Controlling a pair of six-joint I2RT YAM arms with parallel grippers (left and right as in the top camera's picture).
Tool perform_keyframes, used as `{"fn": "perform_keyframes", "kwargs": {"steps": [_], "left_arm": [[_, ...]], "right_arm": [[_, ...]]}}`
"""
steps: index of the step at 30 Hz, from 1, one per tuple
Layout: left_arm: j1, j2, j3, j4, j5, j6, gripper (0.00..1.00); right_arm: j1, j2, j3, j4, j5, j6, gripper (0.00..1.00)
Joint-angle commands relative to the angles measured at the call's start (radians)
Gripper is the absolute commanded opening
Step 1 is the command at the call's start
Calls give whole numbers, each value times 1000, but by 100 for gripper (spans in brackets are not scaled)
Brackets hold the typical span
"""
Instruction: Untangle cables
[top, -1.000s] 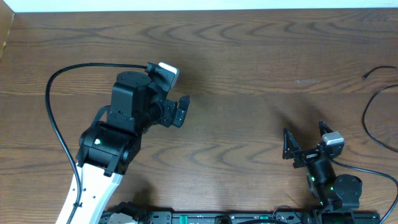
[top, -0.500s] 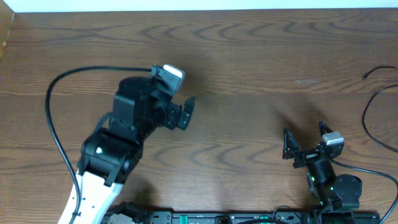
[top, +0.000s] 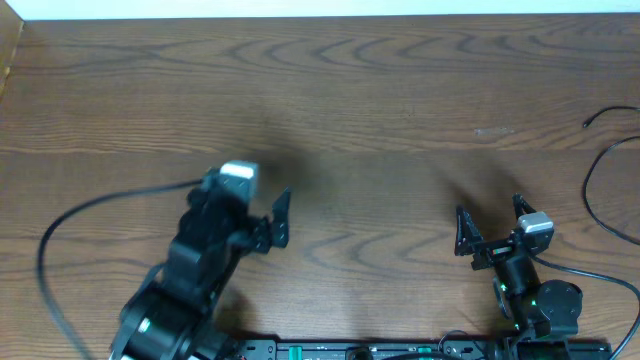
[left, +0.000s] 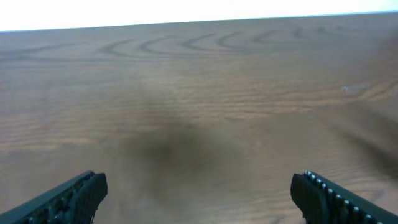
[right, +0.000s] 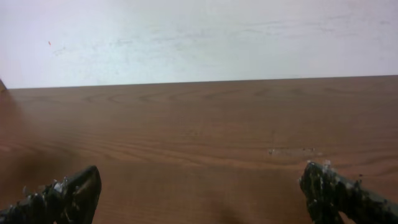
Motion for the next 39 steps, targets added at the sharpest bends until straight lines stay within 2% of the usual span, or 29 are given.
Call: {"fn": "perform_keyframes", "kwargs": {"steps": [1, 3, 8, 11, 14, 23, 29, 39], "left_arm": [[-3, -96, -2, -63, -54, -65, 100], [-3, -126, -2, -104, -82, -55, 100], [-3, -133, -17, -116, -87, 89, 100], [-3, -133, -44, -100, -114, 76, 100], [-3, -134, -94, -20, -150, 52, 100], [0, -142, -232, 282, -122, 49, 100], [71, -256, -372, 512, -72, 49, 100], [226, -474, -526, 594, 4, 49, 100]], "right_arm": [[-6, -8, -2, -5, 6, 7, 99], [-6, -8, -2, -5, 6, 7, 99], [-6, -8, -2, -5, 6, 7, 99], [-6, -8, -2, -5, 6, 7, 99], [-6, -8, -2, -5, 6, 7, 99], [-6, -8, -2, -5, 6, 7, 99], [-6, -8, -2, -5, 6, 7, 99], [-6, -8, -2, -5, 6, 7, 99]]}}
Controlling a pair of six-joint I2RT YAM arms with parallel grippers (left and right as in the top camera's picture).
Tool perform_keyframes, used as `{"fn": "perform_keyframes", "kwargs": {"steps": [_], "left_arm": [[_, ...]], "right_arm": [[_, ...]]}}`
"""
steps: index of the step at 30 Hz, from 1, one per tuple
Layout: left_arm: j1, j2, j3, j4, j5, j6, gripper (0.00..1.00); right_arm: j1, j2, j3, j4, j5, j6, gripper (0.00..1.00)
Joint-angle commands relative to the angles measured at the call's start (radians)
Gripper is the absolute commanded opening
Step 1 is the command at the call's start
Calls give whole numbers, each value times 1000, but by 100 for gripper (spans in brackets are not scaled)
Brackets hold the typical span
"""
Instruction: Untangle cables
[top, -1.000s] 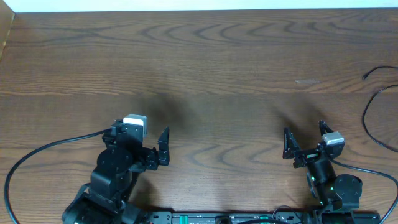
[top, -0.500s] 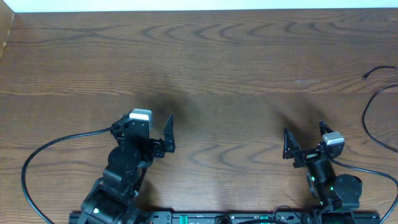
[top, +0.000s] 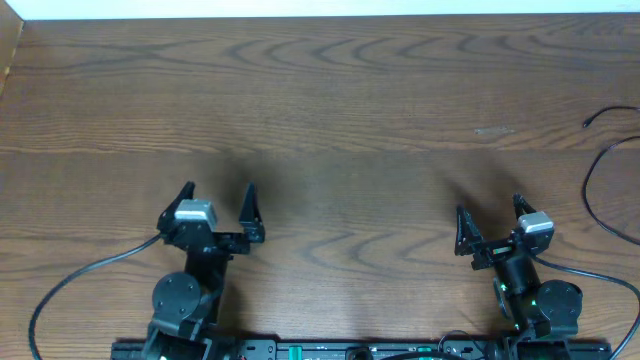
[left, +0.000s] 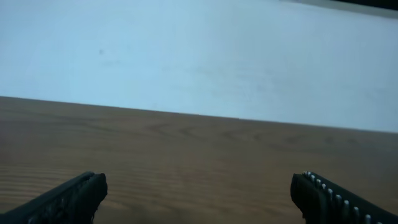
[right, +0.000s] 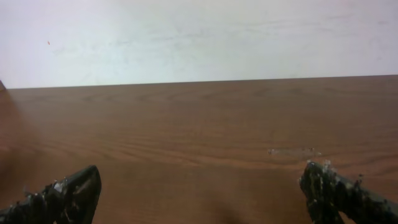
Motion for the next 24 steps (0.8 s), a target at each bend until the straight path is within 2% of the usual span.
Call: {"fn": "perform_keyframes", "kwargs": {"steps": [1, 12, 16, 24], "left_arm": [[56, -65, -29, 29, 54, 2, 100], [149, -191, -154, 188, 76, -24, 100], [173, -213, -235, 332, 76, -16, 100], [229, -213, -239, 225, 77, 18, 100]], "right_arm": [[-6, -8, -2, -5, 4, 7, 99], [-6, -8, -2, -5, 3, 7, 99], [-6, -8, -2, -5, 4, 7, 99], [-6, -8, -2, -5, 4, 7, 99]]}}
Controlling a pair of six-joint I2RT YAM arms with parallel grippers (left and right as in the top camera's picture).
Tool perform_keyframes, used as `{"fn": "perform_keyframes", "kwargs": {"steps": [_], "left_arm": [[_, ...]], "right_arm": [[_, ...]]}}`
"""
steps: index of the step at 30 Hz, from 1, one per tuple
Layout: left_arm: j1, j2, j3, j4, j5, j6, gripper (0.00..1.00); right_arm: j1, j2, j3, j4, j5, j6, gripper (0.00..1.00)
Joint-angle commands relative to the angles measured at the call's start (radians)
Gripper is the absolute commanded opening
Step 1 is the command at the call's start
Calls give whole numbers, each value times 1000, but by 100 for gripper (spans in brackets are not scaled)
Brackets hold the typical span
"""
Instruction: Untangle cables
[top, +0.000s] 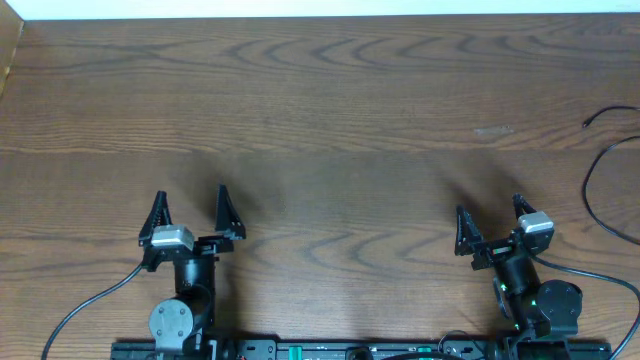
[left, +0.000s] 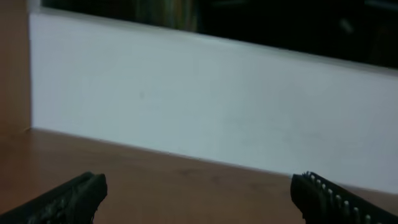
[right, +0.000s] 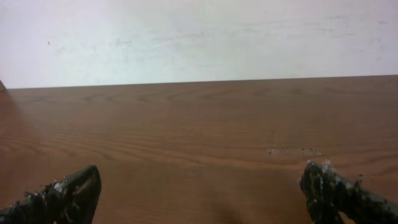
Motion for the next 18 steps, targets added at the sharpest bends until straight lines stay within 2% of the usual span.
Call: {"fn": "perform_keyframes", "kwargs": {"steps": [1, 7, 15, 18], "left_arm": [[28, -9, -2, -58, 18, 21, 100], [32, -9, -2, -246, 21, 21, 100], [32, -9, -2, -377, 29, 21, 100], [32, -9, -2, -379, 40, 37, 100]], "right_arm": [[-6, -8, -2, -5, 4, 7, 99], [-6, -8, -2, -5, 4, 7, 99], [-6, -8, -2, -5, 4, 7, 99], [-6, -8, -2, -5, 4, 7, 99]]}}
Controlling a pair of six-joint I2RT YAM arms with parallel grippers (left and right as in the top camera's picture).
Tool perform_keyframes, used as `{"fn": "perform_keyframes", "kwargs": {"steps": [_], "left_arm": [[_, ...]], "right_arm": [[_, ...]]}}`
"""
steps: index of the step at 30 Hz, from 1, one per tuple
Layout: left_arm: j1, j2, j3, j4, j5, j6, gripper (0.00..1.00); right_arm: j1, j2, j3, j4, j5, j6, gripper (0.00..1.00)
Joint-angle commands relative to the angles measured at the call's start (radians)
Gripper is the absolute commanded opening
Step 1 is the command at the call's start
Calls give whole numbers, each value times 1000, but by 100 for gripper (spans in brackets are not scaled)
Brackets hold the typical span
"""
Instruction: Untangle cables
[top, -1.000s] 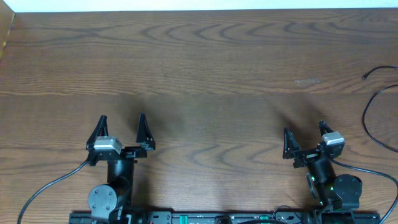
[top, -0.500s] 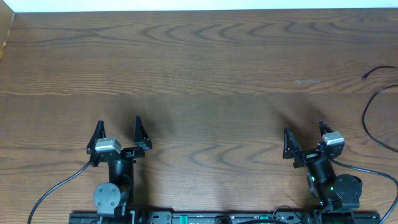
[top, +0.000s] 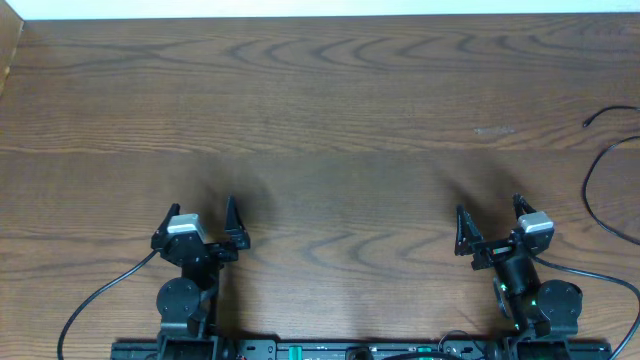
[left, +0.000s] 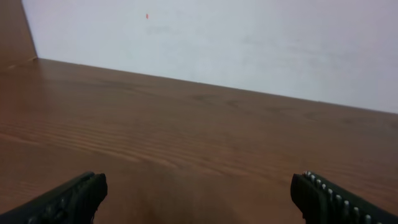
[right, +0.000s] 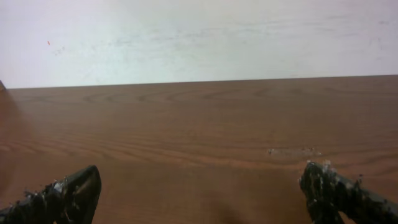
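A thin black cable (top: 588, 190) curves in from the table's right edge, and a loose end (top: 588, 122) lies above it. No other task cable shows. My left gripper (top: 200, 222) sits near the front edge at the left, open and empty, far from the cable. In its wrist view the left gripper (left: 199, 194) has only bare wood between its fingers (left: 68, 198). My right gripper (top: 490, 225) stands at the front right, open, a short way left of the cable. The right wrist view also shows the right gripper (right: 199, 194) holding nothing.
The brown wooden table (top: 330, 110) runs back to a white wall (right: 199, 37). Each arm's own black lead trails along the front edge, one at the left (top: 95, 300) and one at the right (top: 590, 270). A faint pale smudge (top: 492, 130) marks the wood.
My left gripper has shifted slightly right and tipped down. Its camera now looks across the table instead of up at the wall. The right gripper and the cable have not moved.
At first my left arm reached out over the table's left middle, open and empty. It then stood back near the front edge, then pitched up facing the wall, and now sits level there. My right gripper stayed open and still throughout.
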Motion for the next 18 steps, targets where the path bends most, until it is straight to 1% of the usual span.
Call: {"fn": "perform_keyframes", "kwargs": {"steps": [1, 6, 18], "left_arm": [[4, -7, -11, -54, 6, 22, 100], [4, -7, -11, -55, 28, 21, 100], [4, -4, -11, -54, 28, 21, 100]], "right_arm": [[-6, -8, -2, -4, 4, 7, 99], [-6, -8, -2, -4, 4, 7, 99], [-6, -8, -2, -4, 4, 7, 99]]}}
